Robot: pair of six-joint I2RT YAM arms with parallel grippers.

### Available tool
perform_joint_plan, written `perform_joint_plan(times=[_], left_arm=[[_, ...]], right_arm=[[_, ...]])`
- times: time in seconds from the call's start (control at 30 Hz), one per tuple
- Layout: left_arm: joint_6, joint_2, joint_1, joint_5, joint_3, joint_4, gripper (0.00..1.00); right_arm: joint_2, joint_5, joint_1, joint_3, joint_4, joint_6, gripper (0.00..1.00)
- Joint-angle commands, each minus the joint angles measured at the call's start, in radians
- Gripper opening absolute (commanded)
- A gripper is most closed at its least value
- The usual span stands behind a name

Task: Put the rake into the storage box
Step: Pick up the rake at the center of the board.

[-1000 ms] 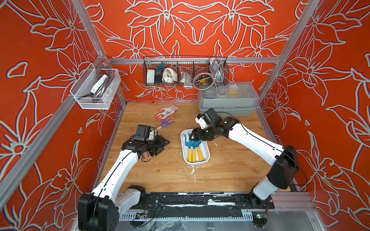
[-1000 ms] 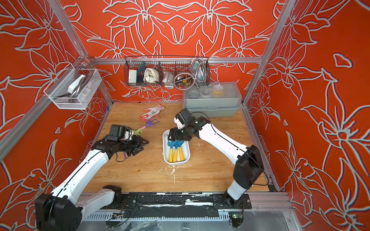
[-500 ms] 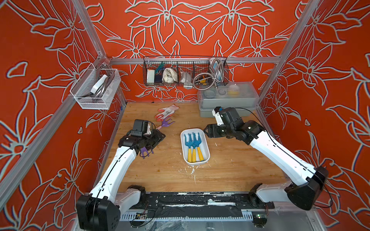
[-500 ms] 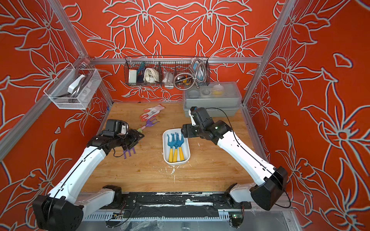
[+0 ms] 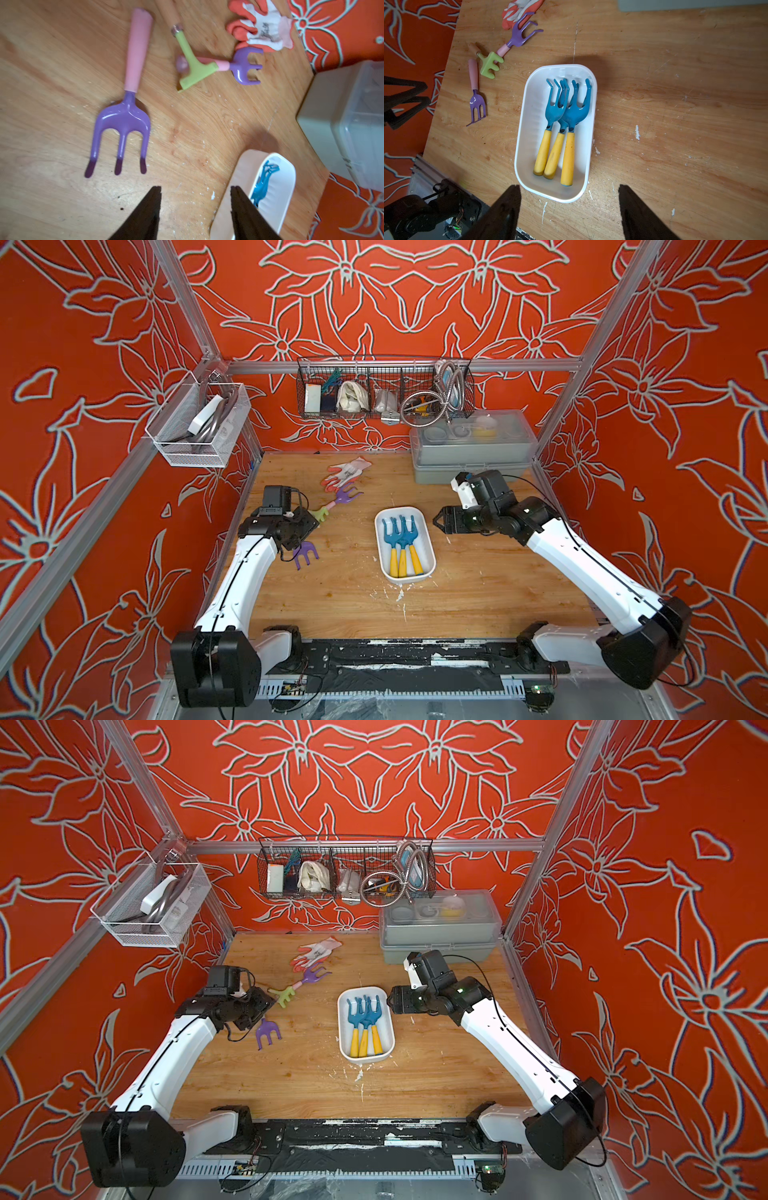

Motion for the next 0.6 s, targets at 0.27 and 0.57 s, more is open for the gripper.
perform_joint_plan(times=[0.27, 0.57], left_arm=[[0.134, 0.280, 0.051, -0.093, 0.054, -0.020, 0.49], [0.217, 0.440, 0.056, -0.140, 0.159, -0.045, 0.49]], right_arm=[[0.084, -0.122, -0.003, -0.008, 0.000, 0.002, 0.70], [0.140, -0.139, -0.003, 0.009, 0.007, -0.004, 0.69]])
